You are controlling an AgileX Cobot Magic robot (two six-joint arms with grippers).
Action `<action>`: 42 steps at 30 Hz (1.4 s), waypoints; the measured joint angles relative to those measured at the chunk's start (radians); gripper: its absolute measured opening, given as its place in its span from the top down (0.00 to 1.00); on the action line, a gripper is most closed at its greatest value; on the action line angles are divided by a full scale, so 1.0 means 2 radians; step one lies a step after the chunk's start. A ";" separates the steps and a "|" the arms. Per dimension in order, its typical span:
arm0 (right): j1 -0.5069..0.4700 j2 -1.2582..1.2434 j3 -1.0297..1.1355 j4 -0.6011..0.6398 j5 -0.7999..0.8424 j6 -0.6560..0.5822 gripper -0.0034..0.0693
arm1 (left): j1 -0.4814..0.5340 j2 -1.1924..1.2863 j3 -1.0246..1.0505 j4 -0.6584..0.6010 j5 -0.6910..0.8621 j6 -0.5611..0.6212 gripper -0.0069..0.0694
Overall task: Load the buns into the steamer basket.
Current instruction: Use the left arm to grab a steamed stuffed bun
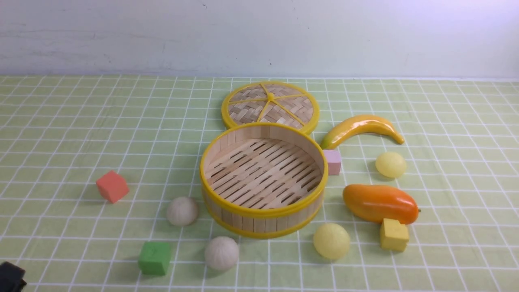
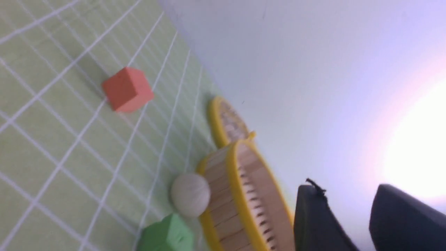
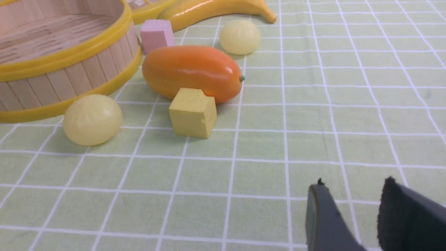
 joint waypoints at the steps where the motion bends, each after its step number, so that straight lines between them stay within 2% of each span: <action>1: 0.000 0.000 0.000 0.000 0.000 0.000 0.62 | 0.000 0.000 -0.009 -0.017 0.005 -0.012 0.62; 2: 0.000 0.000 0.000 0.000 0.000 0.000 0.62 | 0.000 0.000 -0.012 -0.017 0.007 -0.014 0.62; 4: 0.000 0.000 0.000 0.000 0.000 0.000 0.62 | 0.000 0.000 -0.065 -0.026 0.058 -0.016 0.70; 6: 0.000 0.000 0.000 0.000 0.000 0.000 0.62 | 0.000 0.004 -0.130 -0.010 0.121 0.018 0.81; 7: 0.000 0.000 0.000 0.000 0.000 0.000 0.62 | 0.000 0.006 -0.130 -0.008 0.128 0.018 0.82; 9: 0.000 0.000 0.000 0.000 0.000 0.000 0.62 | 0.000 0.048 -0.209 0.024 0.214 0.059 0.93; 11: 0.000 0.000 0.000 0.000 0.000 0.000 0.62 | 0.000 0.084 -0.243 0.040 0.265 0.071 0.93; 12: 0.000 0.000 0.000 0.000 0.000 0.000 0.62 | 0.000 0.151 -0.286 0.064 0.347 0.086 0.93; 13: 0.000 0.000 0.000 0.000 0.000 0.000 0.62 | 0.000 0.193 -0.311 0.081 0.391 0.098 0.93; 14: 0.000 0.000 0.000 0.000 0.000 0.000 0.62 | 0.000 0.202 -0.316 0.084 0.391 0.101 0.93; 15: 0.000 0.000 0.000 0.000 0.000 0.000 0.62 | 0.000 0.273 -0.351 0.113 0.464 0.130 0.93; 17: 0.000 0.000 0.000 0.000 0.000 0.000 0.62 | 0.000 0.361 -0.379 0.153 0.511 0.161 0.93; 20: 0.000 0.000 0.000 0.000 0.000 0.000 0.62 | 0.000 0.477 -0.407 0.175 0.517 0.186 0.93; 24: 0.000 0.000 0.000 0.000 0.000 0.000 0.62 | -0.010 0.605 -0.448 0.139 0.495 0.227 0.93; 29: 0.000 0.000 0.000 0.000 0.000 0.000 0.62 | -0.092 0.707 -0.523 0.123 0.453 0.257 0.93; 32: 0.000 0.000 0.000 0.000 0.000 0.000 0.62 | -0.115 0.750 -0.569 0.142 0.448 0.257 0.93; 36: 0.000 0.000 0.000 0.000 0.000 0.000 0.62 | -0.117 0.810 -0.624 0.188 0.442 0.255 0.93; 42: 0.000 0.000 0.000 0.000 0.000 0.000 0.62 | -0.108 0.895 -0.677 0.208 0.433 0.255 0.90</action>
